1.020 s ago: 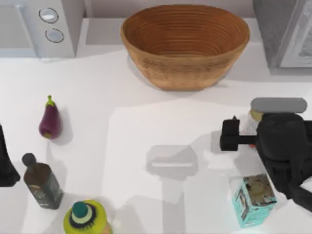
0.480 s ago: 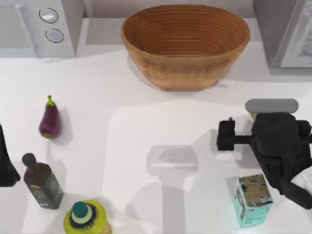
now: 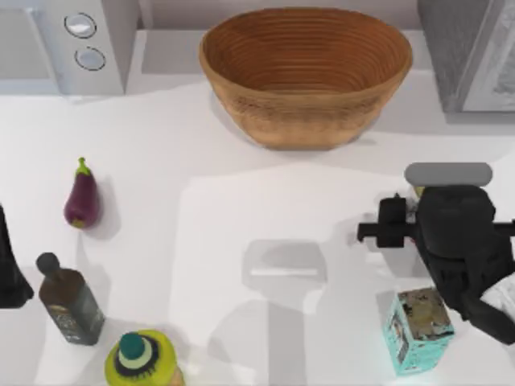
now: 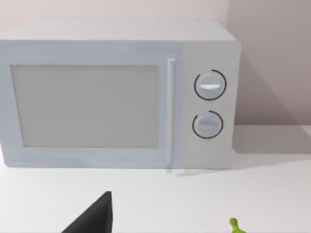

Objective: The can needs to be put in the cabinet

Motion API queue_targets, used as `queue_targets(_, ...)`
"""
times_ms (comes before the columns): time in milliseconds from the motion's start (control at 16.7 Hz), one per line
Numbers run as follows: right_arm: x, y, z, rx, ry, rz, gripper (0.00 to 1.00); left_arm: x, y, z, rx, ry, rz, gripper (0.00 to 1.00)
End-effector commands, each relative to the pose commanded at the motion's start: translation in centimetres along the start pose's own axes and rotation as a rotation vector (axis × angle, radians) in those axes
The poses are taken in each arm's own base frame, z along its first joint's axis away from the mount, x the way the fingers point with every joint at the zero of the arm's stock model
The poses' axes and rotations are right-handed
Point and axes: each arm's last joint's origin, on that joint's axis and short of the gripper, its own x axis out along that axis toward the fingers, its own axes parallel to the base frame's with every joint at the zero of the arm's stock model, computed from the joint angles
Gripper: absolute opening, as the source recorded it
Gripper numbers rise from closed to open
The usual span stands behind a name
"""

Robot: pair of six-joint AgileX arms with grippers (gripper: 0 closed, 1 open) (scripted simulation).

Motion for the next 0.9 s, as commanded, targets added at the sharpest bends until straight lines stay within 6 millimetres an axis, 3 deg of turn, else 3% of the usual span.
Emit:
queue_targets(300,0.0,0.0,0.0,0.0,0.0,0.0,0.02,0.0,0.0,0.0,0.0,0.0,0.0,1.0)
queue_targets(900,-0.03,0.01,0.02,0.001,0.0,0.0,0.0,0.0,0.0,0.0,0.0,0.0,0.0,1.0)
